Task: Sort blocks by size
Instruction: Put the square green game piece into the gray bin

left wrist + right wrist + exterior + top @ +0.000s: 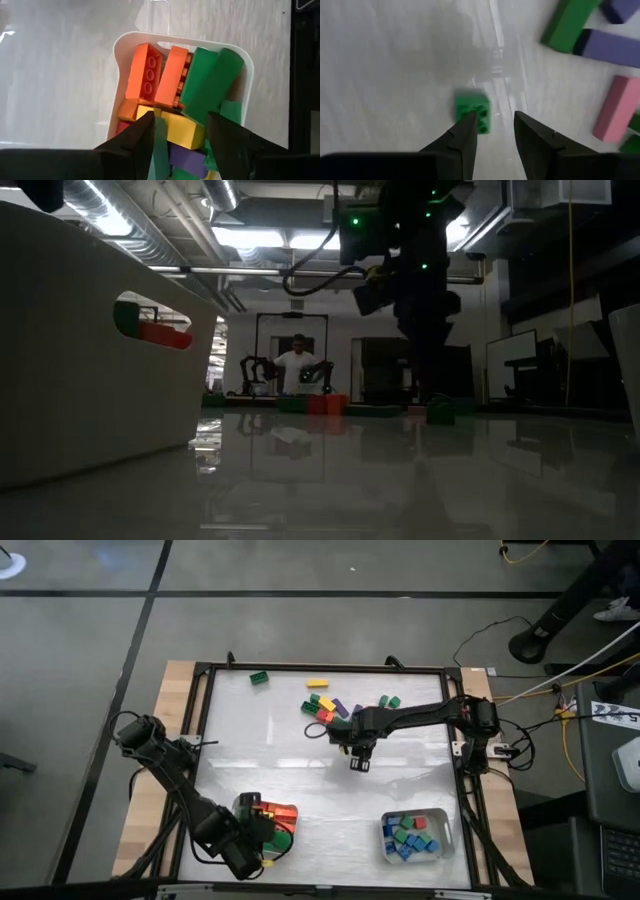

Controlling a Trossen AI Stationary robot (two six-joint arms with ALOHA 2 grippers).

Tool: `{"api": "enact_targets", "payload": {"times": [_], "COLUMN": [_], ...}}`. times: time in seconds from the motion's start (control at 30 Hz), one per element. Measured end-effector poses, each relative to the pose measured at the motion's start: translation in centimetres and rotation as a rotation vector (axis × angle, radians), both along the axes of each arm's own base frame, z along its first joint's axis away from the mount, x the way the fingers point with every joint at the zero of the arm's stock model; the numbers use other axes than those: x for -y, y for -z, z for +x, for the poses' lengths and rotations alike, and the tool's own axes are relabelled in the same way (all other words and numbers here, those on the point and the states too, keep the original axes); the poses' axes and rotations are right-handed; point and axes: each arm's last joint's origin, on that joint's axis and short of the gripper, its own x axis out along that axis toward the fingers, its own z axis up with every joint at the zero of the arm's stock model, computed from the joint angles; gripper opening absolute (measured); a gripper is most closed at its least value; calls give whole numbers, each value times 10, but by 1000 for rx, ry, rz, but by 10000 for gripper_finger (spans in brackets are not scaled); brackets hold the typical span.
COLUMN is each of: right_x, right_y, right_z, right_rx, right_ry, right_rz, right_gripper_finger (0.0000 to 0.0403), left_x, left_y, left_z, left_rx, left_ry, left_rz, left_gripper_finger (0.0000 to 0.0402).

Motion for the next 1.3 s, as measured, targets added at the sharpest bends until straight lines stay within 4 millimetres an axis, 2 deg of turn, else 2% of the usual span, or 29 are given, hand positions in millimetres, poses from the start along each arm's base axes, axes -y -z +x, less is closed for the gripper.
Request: {"api": "enact_targets", "payload": {"times": [0.27,0.57,0.7,1.07,1.3], "right_x": [6,6,4,2,7], "right_y": [0,0,1,22,35], "right_z": [2,0,-1,-10,-12], "right_rx": [26,15,-2,-32,-3], "right_ry": [17,72,56,-14,-8], "right_rz": [-1,6,71,105,39], "right_gripper_finger": [136,232,257,258,257], "left_x": [-4,-9,-11,-11,-11], "left_y": [0,1,1,1,1], "left_z": [3,2,0,0,0], "left_rx": [-1,-24,-29,-36,-37], "left_ry": [-14,-24,-17,35,40], "left_rz": [2,49,95,126,127], "left_gripper_finger": [164,164,164,164,164]}}
